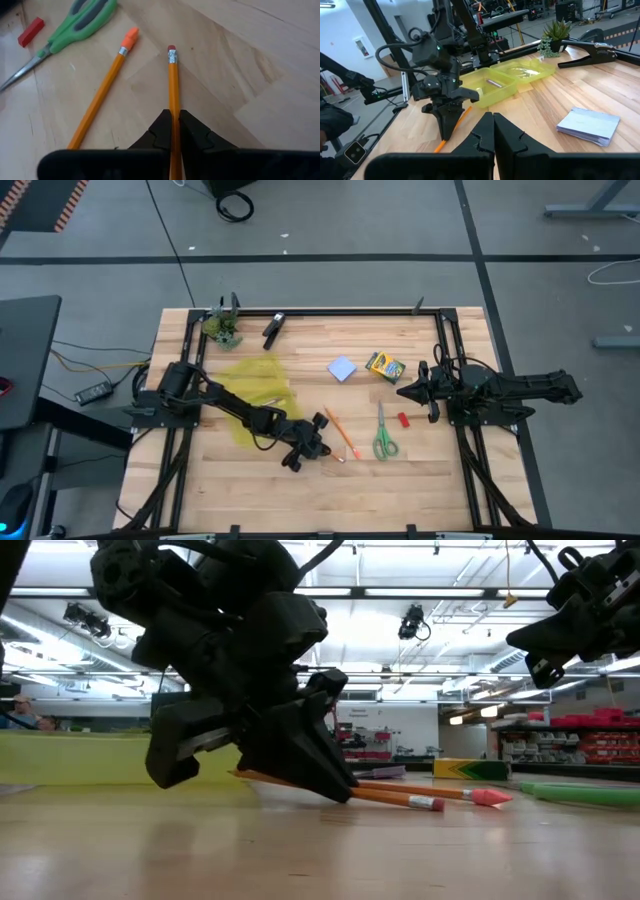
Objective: Pack school essentials
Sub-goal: Put the left orange pencil into the yellow supply box
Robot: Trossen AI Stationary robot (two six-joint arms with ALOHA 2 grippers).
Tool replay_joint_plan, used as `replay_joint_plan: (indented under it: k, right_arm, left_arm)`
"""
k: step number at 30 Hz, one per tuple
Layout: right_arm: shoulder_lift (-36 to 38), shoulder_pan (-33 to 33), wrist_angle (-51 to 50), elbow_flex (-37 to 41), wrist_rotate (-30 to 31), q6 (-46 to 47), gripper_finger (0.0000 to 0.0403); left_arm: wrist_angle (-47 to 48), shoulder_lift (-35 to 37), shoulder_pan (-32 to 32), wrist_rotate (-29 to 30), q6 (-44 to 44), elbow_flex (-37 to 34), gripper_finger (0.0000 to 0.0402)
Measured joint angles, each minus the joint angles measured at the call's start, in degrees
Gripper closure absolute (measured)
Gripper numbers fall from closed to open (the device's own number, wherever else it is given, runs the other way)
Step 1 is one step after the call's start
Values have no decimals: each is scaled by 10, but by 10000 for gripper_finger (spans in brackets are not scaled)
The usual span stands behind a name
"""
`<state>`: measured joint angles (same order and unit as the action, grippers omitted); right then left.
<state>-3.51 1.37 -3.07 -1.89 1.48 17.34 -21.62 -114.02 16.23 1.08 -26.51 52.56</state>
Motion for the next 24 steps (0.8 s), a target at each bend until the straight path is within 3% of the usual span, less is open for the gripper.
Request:
replay_joint_plan:
  k: [12,20,24]
  right_arm:
    - [0,0,0,0,0,0,396]
    - [0,0,0,0,0,0,396]
    - [0,0,0,0,0,0,396]
  left_arm:
    - [18,4,1,21,39,8,378]
    - [106,4,-4,25,95,83,383]
    - [229,4,-14,25,125,151,378]
